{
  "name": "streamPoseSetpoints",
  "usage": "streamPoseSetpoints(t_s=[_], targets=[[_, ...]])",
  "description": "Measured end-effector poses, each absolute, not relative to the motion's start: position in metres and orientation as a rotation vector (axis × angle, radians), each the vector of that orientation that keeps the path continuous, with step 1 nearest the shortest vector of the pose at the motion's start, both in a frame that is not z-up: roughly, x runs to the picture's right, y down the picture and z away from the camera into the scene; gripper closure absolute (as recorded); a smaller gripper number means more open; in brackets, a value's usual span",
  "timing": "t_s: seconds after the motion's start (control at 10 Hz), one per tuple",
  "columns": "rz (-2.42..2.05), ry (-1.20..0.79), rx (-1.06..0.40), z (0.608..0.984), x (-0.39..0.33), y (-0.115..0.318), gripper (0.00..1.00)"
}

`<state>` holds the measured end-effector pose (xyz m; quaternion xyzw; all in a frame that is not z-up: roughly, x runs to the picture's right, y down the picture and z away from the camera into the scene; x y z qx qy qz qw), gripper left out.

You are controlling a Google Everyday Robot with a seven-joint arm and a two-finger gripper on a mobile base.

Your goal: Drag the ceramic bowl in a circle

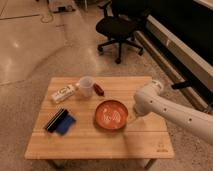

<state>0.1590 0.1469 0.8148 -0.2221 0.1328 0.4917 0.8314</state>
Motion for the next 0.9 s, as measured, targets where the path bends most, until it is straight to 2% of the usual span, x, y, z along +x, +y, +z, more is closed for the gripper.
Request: streamPoseSetpoints(t_s=[0.6, 0.8, 0.9], targets=[[1.005, 0.270, -0.486, 0.830, 0.116, 0.151, 0.20], [0.985, 0.268, -0.488, 0.831, 0.117, 0.155, 0.30], [0.971, 0.265, -0.491, 0.830, 0.117, 0.159, 0.44]])
